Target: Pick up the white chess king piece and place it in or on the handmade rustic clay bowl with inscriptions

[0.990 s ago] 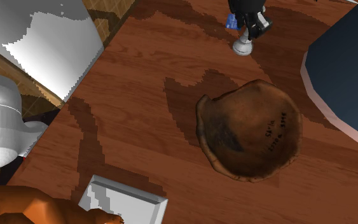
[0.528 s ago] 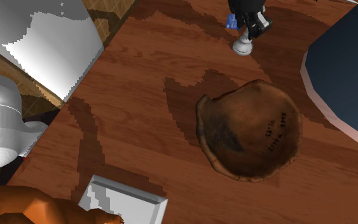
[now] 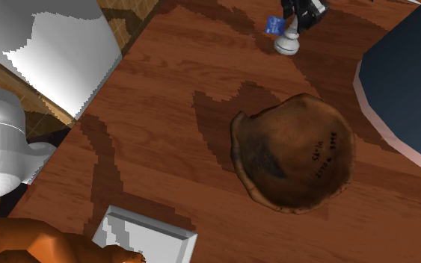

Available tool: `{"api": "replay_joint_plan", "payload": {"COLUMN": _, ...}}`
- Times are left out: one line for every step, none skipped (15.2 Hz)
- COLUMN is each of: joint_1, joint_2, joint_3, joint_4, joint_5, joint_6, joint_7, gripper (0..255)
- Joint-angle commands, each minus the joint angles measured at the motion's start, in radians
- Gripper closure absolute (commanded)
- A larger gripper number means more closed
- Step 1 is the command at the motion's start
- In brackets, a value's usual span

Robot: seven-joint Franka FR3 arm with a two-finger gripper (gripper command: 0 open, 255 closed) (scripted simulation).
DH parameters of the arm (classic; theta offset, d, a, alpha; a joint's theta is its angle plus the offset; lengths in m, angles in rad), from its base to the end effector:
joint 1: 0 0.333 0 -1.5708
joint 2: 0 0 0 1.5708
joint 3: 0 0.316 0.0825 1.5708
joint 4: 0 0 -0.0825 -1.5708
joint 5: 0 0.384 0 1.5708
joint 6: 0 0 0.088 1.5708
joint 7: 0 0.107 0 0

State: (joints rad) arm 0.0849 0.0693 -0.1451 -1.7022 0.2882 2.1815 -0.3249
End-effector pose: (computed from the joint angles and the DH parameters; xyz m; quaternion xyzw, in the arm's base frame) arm 0.6201 -0.0240 0.5856 -0.9683 -0.0730 -0.2227 0.0861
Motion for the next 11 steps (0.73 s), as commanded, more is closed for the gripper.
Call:
{"api": "replay_joint_plan", "payload": {"joint_1": -0.001, "joint_2": 0.004, "joint_3": -0.001, "joint_4": 0.031, "joint_5": -0.004, "joint_6": -0.027, "joint_7": 0.007, "gripper": 255}}
{"api": "replay_joint_plan", "payload": {"joint_1": -0.001, "joint_2": 0.004, "joint_3": -0.001, "joint_4": 0.045, "joint_5": -0.006, "joint_6": -0.04, "joint_7": 0.011, "gripper": 255}}
{"api": "replay_joint_plan", "payload": {"joint_1": -0.002, "joint_2": 0.005, "joint_3": -0.002, "joint_4": 0.059, "joint_5": -0.008, "joint_6": -0.053, "joint_7": 0.014, "gripper": 255}}
{"api": "replay_joint_plan", "payload": {"joint_1": -0.002, "joint_2": 0.007, "joint_3": -0.002, "joint_4": 0.074, "joint_5": -0.009, "joint_6": -0.066, "joint_7": 0.018, "gripper": 255}}
{"api": "replay_joint_plan", "payload": {"joint_1": -0.003, "joint_2": 0.008, "joint_3": -0.003, "joint_4": 0.089, "joint_5": -0.011, "joint_6": -0.08, "joint_7": 0.021, "gripper": 255}}
{"api": "replay_joint_plan", "payload": {"joint_1": -0.003, "joint_2": 0.01, "joint_3": -0.003, "joint_4": 0.105, "joint_5": -0.012, "joint_6": -0.093, "joint_7": 0.024, "gripper": 255}}
{"api": "replay_joint_plan", "payload": {"joint_1": -0.004, "joint_2": 0.012, "joint_3": -0.004, "joint_4": 0.121, "joint_5": -0.014, "joint_6": -0.107, "joint_7": 0.028, "gripper": 255}}
{"api": "replay_joint_plan", "payload": {"joint_1": -0.004, "joint_2": 0.014, "joint_3": -0.004, "joint_4": 0.137, "joint_5": -0.015, "joint_6": -0.12, "joint_7": 0.031, "gripper": 255}}
{"api": "replay_joint_plan", "payload": {"joint_1": -0.005, "joint_2": 0.017, "joint_3": -0.005, "joint_4": 0.154, "joint_5": -0.016, "joint_6": -0.134, "joint_7": 0.034, "gripper": 255}}
{"api": "replay_joint_plan", "payload": {"joint_1": -0.005, "joint_2": 0.019, "joint_3": -0.005, "joint_4": 0.171, "joint_5": -0.017, "joint_6": -0.148, "joint_7": 0.037, "gripper": 255}}
{"api": "replay_joint_plan", "payload": {"joint_1": -0.006, "joint_2": 0.023, "joint_3": -0.006, "joint_4": 0.188, "joint_5": -0.018, "joint_6": -0.162, "joint_7": 0.04, "gripper": 255}}
